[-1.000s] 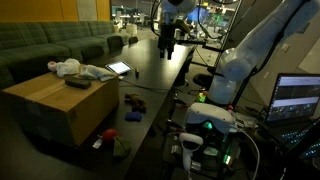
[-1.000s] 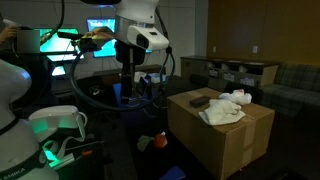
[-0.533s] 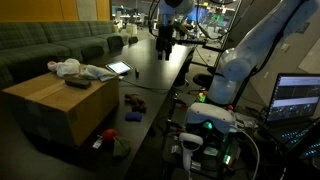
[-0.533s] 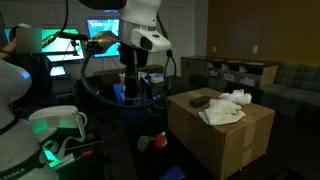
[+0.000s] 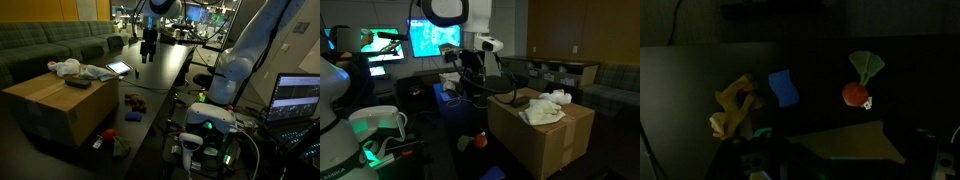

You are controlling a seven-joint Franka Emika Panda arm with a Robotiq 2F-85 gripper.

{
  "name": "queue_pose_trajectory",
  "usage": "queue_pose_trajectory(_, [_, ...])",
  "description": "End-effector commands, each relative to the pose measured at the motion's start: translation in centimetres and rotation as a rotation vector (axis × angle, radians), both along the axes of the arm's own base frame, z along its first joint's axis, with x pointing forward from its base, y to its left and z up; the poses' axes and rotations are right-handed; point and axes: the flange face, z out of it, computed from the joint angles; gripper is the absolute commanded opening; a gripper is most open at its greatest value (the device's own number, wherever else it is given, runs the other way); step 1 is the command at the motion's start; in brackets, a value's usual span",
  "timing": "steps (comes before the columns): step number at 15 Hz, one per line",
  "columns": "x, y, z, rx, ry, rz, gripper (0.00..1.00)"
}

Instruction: Switch between the objects on the box and on the table

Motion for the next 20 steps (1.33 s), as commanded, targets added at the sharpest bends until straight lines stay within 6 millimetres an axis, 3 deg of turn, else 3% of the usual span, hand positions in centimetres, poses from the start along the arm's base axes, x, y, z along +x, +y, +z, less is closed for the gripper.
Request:
queue_pose_trajectory(1, [5.0, 2.6, -0.5, -0.039, -0.068, 0.09, 1.0])
queue_pose_trajectory(6, [11.0, 6.5, -2.5, -0.066, -0.173, 0.162, 1.0])
queue_pose_trajectory(10, [15.3, 7.8, -4.7, -0.087, -0.243, 0.184, 1.0])
queue_pose_trajectory(14, [19.0, 7.5, -6.9, -0.107, -0.299, 0.2, 1.0])
queue_pose_trajectory(20, [23.5, 5.6, -10.6, -0.153, -0.387, 0.197, 1.0])
